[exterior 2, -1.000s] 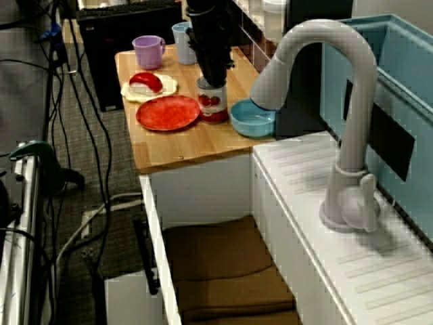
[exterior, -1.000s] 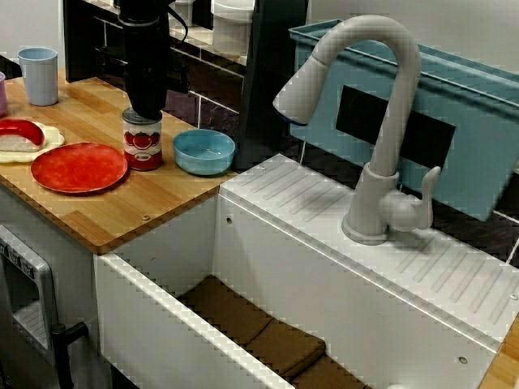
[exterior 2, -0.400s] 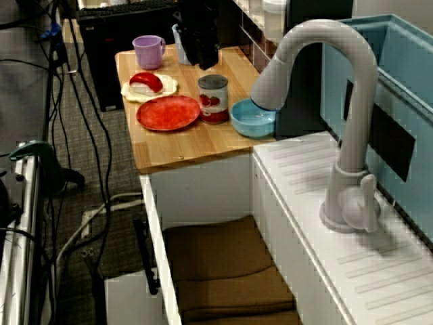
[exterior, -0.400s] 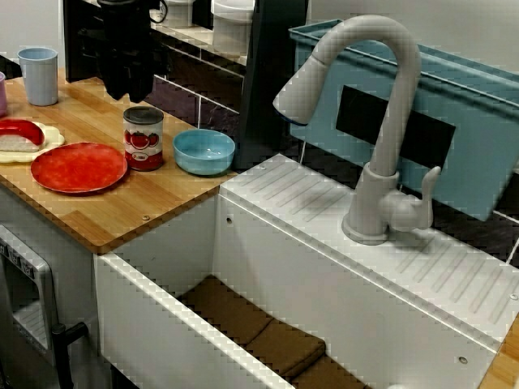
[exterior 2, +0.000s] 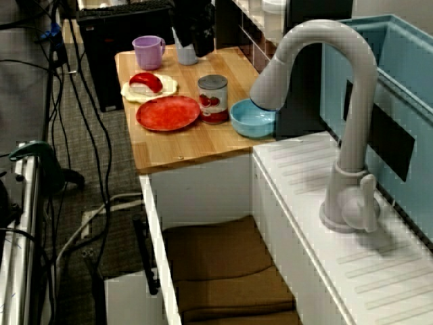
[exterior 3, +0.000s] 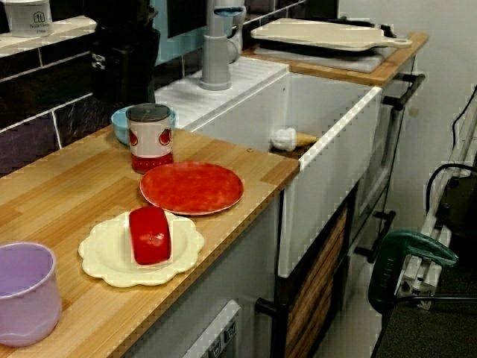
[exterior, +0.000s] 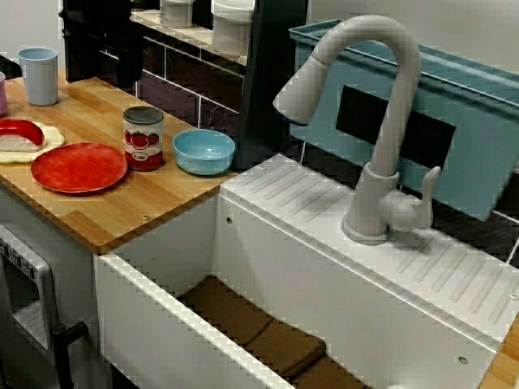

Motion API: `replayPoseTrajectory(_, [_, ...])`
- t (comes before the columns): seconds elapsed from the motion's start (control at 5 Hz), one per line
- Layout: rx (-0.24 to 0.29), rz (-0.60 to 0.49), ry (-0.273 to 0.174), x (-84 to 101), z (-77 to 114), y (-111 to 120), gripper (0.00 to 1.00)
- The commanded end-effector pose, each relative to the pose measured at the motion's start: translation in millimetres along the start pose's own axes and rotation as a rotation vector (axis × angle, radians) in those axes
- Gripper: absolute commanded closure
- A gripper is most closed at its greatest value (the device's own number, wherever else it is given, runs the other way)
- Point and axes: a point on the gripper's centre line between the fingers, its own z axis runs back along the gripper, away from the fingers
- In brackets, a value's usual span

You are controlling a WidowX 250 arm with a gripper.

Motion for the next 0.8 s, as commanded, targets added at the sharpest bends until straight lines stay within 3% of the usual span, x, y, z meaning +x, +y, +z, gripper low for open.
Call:
replayPoseTrajectory(0.0, [0.046, -0.143, -0.091, 32.5, -4.0, 25, 0.00])
replayPoseTrajectory(0.2, [0.076, -0.264, -0.113, 42.9, -18.1, 27, 0.00])
replayPoseTrajectory(0.4, [0.061, -0.370, -0.118, 46.9, -23.3, 24, 1.00])
replayPoseTrajectory(0.6, [0.026, -0.468, -0.090, 48.5, -23.6, 22, 1.00])
